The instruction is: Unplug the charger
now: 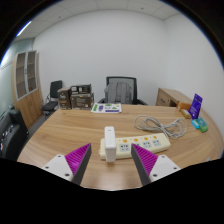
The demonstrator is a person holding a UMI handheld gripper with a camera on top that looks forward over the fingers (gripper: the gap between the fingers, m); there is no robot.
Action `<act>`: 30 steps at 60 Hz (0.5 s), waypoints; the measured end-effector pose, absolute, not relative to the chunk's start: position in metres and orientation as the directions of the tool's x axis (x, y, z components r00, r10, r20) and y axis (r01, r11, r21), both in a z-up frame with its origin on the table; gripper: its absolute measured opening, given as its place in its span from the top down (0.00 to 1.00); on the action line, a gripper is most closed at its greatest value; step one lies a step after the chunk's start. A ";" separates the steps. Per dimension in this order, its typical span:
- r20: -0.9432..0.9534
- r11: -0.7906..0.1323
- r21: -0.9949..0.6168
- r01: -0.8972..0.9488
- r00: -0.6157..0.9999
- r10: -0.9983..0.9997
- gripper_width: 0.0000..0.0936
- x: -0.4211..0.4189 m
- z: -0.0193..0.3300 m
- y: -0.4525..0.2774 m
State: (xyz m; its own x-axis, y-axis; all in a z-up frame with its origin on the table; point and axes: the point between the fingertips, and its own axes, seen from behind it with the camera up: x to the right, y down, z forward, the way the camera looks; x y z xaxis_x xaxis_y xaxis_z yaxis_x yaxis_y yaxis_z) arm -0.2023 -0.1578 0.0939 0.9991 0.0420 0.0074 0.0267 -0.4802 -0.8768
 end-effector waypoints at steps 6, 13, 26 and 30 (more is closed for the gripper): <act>0.006 -0.499 -0.867 0.018 1.000 0.027 0.27 -0.207 0.071 -0.117; 0.041 -0.536 -0.843 0.036 0.999 0.002 0.57 -0.202 0.046 -0.099; 0.014 -0.535 -0.844 0.028 0.999 0.030 0.81 -0.209 0.041 -0.097; 0.009 -0.536 -0.844 0.027 0.999 0.037 0.83 -0.210 0.042 -0.096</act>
State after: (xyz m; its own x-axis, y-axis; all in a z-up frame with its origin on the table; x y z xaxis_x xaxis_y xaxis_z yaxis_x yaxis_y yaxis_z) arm -0.2096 -0.0958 0.0423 0.9993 0.0373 0.0086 0.0272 -0.5356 -0.8440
